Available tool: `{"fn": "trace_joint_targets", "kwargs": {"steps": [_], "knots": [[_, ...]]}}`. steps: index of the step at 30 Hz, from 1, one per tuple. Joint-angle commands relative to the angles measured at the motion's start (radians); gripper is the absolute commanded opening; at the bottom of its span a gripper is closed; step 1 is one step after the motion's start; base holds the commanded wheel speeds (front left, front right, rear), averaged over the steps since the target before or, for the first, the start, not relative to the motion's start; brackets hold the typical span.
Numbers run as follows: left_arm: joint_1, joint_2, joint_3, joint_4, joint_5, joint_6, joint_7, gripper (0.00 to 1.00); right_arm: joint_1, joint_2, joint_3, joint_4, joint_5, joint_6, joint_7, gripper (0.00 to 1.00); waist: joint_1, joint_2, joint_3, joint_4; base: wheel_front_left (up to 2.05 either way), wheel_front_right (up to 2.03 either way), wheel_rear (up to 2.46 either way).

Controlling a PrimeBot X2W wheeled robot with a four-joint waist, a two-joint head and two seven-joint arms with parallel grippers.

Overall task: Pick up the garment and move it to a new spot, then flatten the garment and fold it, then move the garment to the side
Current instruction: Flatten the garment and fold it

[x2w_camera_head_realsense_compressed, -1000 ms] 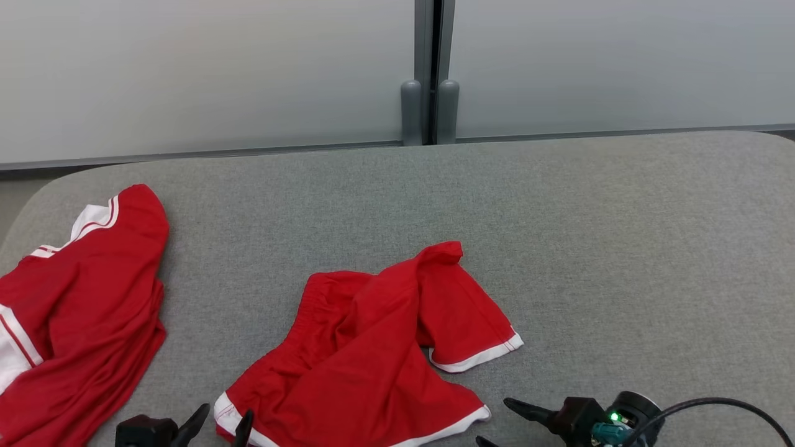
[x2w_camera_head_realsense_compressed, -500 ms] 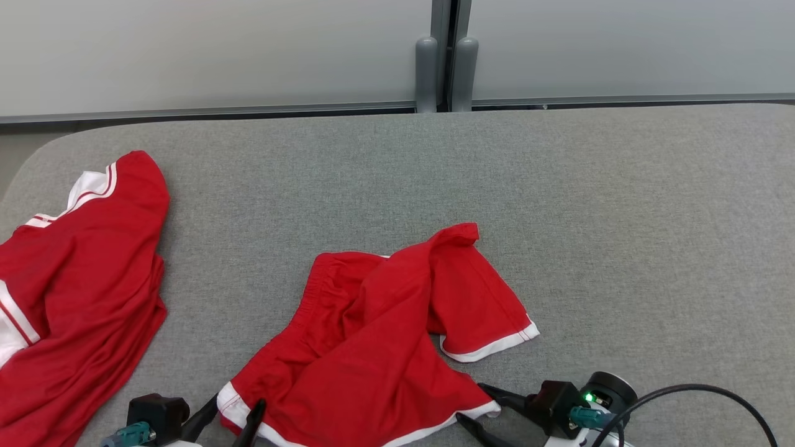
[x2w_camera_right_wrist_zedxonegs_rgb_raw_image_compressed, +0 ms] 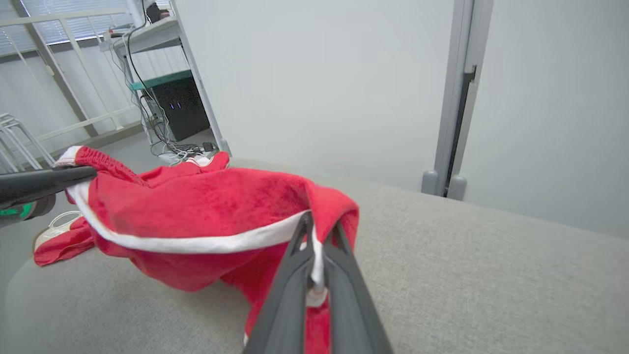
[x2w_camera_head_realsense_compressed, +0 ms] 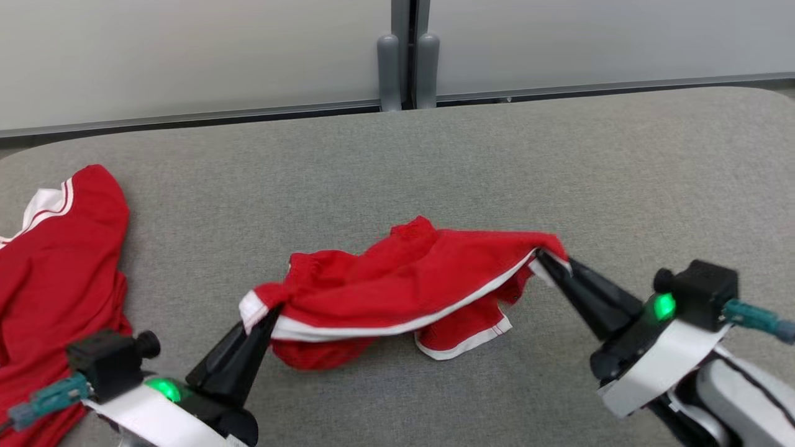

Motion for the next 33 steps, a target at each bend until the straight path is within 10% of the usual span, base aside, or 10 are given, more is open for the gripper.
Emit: {"fn": "trace_joint_targets", "kwargs": {"steps": [1,13,20,33], "knots": [[-0.028,-0.013,0.009,-0.033,-0.029,0.007,0.005,0.00,-0.012,-0.019,-0.017,-0.029,0.006,0.000,0.010,0.00,0.0000,0.0000,0.008,-0.014,0.00,0.00,0.00],[-0.567,0.011,0.045,-0.094,-0.118,0.130,0.263,0.00,-0.370,-0.160,-0.159,-0.190,0.029,0.000,0.241,0.00,0.0000,0.0000,0.162,-0.092,0.00,0.00,0.00],[-1.005,-0.016,0.019,0.264,-0.048,0.135,0.269,0.00,-0.748,-0.056,-0.081,0.036,0.049,0.000,0.264,0.00,0.0000,0.0000,0.237,-0.094,0.00,0.00,0.00],[-1.405,-0.072,-0.003,0.842,0.111,0.042,-0.106,0.00,-1.138,0.220,0.011,0.629,-0.074,0.000,0.002,0.00,0.0000,0.0000,0.326,-0.137,0.00,0.00,0.00]]}}
